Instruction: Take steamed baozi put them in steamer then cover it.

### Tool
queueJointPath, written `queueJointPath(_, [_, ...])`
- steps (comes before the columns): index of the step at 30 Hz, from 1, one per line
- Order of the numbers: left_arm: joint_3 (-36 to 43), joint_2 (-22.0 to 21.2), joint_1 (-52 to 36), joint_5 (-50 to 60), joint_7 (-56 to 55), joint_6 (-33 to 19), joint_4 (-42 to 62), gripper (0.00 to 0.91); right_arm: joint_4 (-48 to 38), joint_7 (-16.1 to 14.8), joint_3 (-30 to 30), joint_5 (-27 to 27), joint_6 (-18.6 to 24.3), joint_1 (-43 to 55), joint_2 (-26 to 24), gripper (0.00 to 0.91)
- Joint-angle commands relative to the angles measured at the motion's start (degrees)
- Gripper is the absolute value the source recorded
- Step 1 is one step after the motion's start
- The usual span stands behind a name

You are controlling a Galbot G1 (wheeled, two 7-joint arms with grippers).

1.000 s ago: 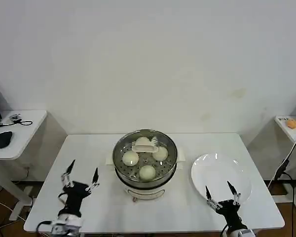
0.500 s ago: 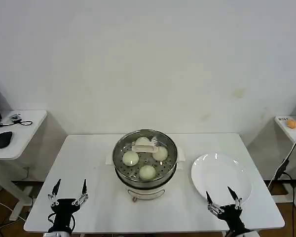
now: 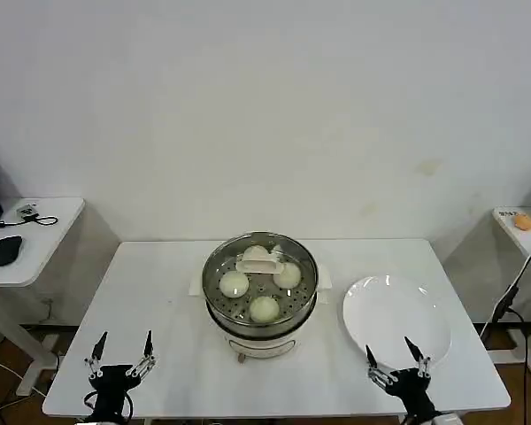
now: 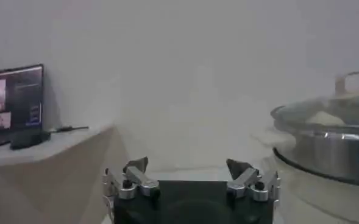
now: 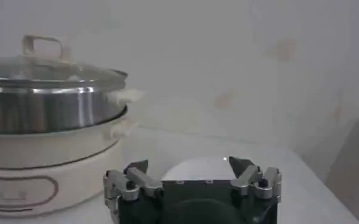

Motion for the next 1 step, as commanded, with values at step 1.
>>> queueJointPath(1, [-0.24, -0.27, 0.74, -0.88, 0.44, 0.36, -0.21, 0.907, 0.45, 1.23, -1.49, -1.36, -0.55, -0.66, -0.09, 0.907])
